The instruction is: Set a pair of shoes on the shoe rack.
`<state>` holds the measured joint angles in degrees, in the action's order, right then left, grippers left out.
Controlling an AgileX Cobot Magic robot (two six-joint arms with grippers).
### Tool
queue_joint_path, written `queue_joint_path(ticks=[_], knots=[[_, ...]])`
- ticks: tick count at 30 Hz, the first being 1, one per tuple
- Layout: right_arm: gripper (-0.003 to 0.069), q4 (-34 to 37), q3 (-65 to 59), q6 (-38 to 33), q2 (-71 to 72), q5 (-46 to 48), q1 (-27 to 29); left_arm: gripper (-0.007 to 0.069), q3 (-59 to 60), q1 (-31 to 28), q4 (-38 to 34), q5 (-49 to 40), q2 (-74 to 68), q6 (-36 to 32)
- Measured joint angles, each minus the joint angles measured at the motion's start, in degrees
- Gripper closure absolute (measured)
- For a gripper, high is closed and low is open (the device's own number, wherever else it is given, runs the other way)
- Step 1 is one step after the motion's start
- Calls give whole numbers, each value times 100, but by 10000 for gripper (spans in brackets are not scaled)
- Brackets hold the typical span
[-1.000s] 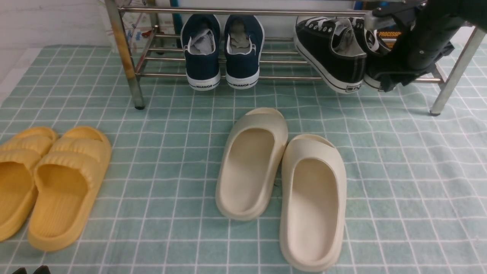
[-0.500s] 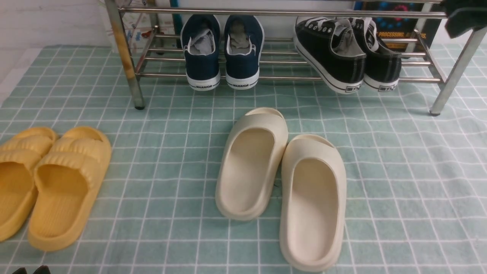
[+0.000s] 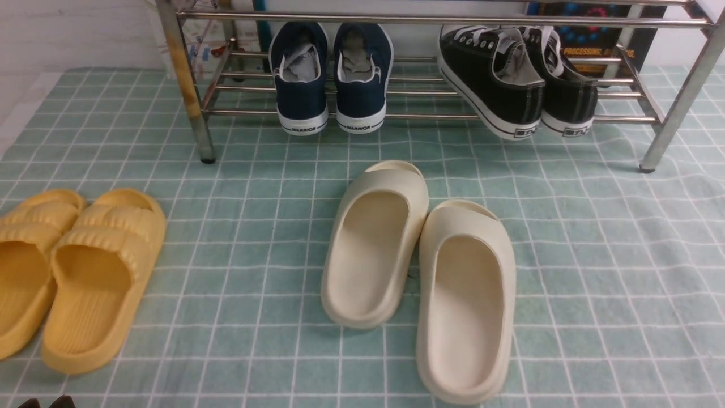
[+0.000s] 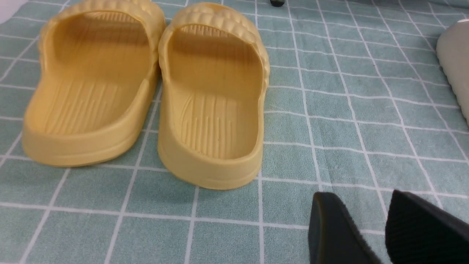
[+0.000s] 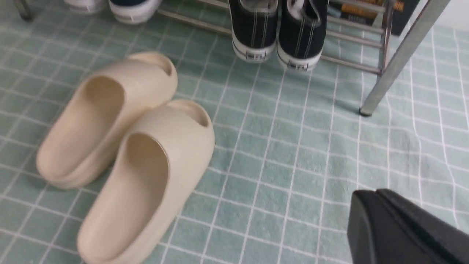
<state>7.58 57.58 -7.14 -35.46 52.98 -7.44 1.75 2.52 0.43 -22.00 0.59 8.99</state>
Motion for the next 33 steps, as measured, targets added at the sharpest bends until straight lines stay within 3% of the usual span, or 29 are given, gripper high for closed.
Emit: queue_joint_path(ticks=[5, 10, 18, 24, 28, 33], knots=[[659, 183, -1218, 139, 1057, -838, 0, 386, 0, 0, 0, 0, 0, 0], [659, 401, -1880, 198, 1649, -1076, 0, 386, 0, 0, 0, 0, 0, 0], [658, 540, -2199, 209, 1895, -1111, 0, 386, 0, 0, 0, 0, 0, 0], [664, 182, -2290, 214, 1895, -1338, 0, 386, 0, 0, 0, 0, 0, 0], [664, -157, -2952, 279, 1991, -2351, 23, 386, 0, 0, 0, 0, 0, 0], [664, -469, -4647, 835, 2602, -4166, 560, 386, 0, 0, 0, 0, 0, 0]])
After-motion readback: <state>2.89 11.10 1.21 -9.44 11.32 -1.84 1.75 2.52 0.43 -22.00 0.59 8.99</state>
